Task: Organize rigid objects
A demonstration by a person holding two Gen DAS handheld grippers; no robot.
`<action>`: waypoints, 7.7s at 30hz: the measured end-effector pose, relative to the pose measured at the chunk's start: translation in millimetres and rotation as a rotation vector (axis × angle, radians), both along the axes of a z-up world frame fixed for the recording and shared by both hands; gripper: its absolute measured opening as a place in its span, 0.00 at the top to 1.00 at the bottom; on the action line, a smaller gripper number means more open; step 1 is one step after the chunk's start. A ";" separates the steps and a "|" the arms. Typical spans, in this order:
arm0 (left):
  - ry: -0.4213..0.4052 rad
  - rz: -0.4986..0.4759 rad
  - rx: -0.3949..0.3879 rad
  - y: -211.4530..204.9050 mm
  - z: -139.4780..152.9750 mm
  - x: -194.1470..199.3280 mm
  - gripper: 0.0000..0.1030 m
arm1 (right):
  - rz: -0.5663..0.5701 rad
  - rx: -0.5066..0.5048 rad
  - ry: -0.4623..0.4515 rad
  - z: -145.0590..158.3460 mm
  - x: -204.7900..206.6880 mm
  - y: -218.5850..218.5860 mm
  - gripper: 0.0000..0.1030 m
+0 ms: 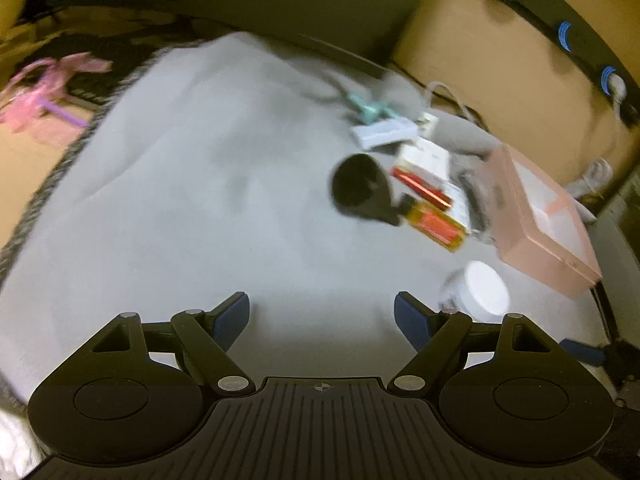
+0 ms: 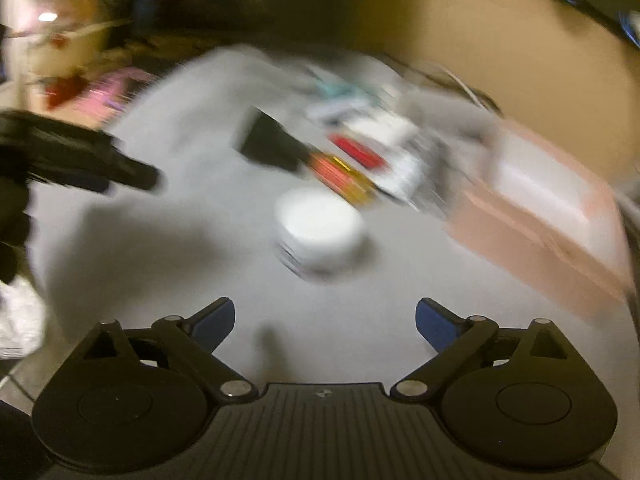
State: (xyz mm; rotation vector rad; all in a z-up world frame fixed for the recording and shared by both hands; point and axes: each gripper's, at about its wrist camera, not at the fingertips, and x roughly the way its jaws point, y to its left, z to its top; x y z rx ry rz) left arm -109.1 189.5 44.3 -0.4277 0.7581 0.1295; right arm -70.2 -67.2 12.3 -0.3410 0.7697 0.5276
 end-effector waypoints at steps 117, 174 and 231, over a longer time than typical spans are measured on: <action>0.074 -0.193 0.011 -53.2 -8.4 84.0 0.50 | -0.404 0.106 -0.063 33.9 182.6 -96.0 0.24; -0.053 -0.167 0.173 11.6 -8.5 280.4 0.77 | -0.405 -0.069 -0.068 12.3 27.9 -96.5 0.20; 0.144 -0.154 -0.026 -4.8 2.3 96.3 0.79 | -0.183 0.179 0.129 62.6 288.2 117.2 0.79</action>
